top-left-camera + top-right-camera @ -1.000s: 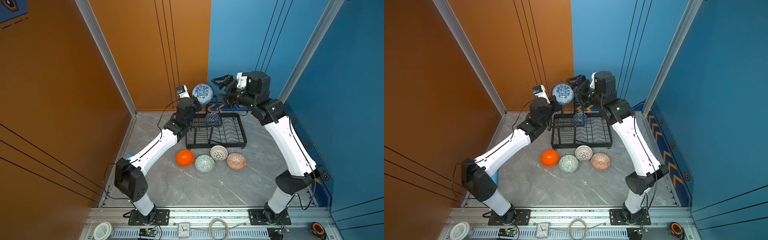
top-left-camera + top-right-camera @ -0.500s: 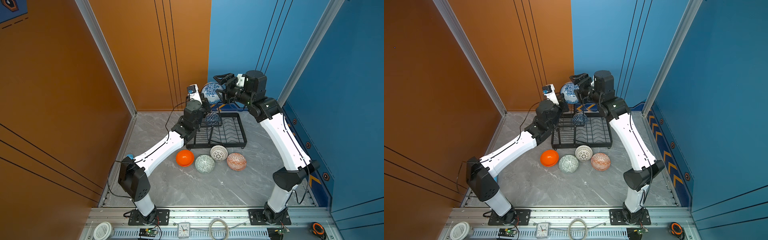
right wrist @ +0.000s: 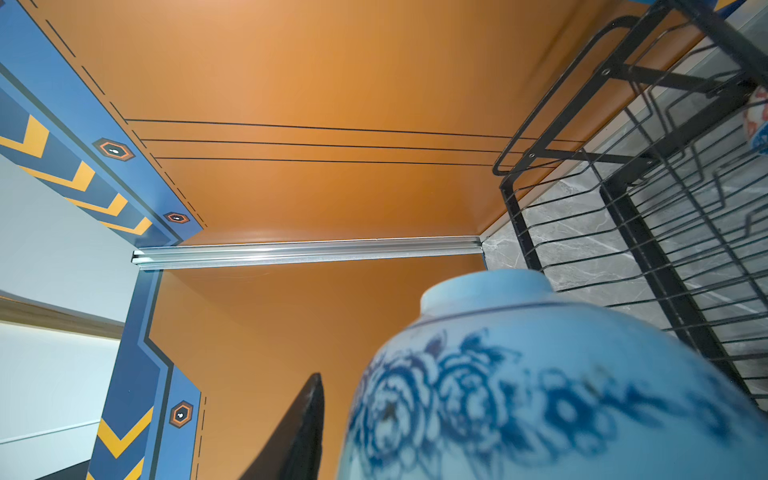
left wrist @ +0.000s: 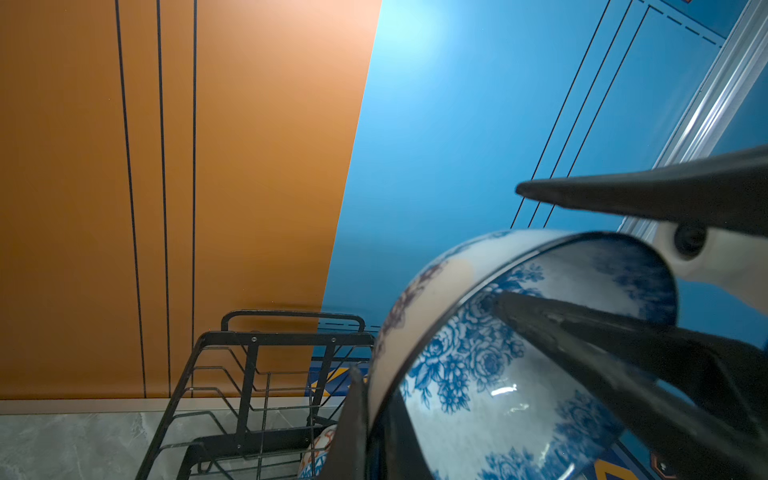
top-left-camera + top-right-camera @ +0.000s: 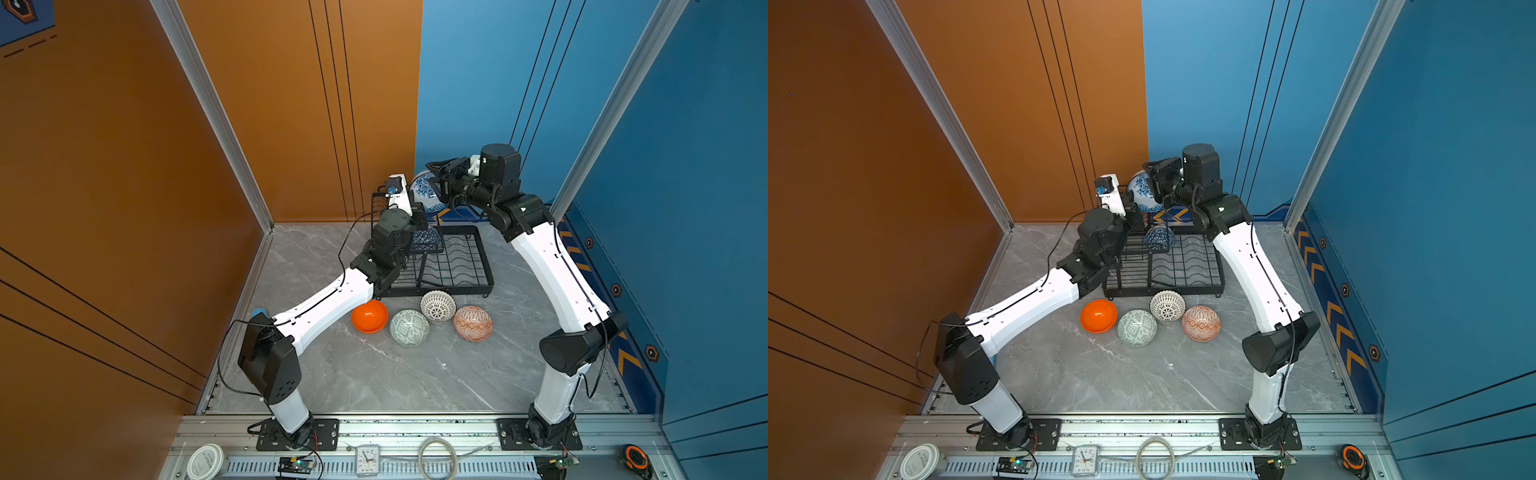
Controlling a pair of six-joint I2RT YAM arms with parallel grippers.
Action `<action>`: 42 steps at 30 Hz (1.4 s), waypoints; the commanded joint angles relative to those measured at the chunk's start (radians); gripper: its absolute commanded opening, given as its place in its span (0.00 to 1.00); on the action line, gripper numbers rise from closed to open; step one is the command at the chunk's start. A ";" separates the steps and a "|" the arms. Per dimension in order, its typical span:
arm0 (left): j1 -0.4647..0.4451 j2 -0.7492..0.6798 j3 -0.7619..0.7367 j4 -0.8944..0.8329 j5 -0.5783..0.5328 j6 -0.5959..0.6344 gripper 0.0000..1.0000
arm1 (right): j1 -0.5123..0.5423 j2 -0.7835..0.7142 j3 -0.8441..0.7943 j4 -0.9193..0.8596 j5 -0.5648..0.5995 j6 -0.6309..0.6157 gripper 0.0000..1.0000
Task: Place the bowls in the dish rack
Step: 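Close the right gripper on the blue floral bowl rim while the left gripper holds it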
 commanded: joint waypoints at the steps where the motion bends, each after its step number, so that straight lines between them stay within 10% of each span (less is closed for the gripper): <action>1: -0.019 -0.024 -0.002 0.099 -0.029 0.033 0.00 | -0.021 -0.009 0.000 0.013 0.042 -0.011 0.31; 21: -0.053 -0.085 -0.042 0.119 -0.128 0.127 0.00 | -0.030 -0.069 -0.089 -0.002 0.067 -0.015 0.00; 42: -0.083 -0.063 0.011 0.113 -0.151 0.103 0.10 | -0.041 -0.064 -0.066 0.033 0.045 -0.104 0.00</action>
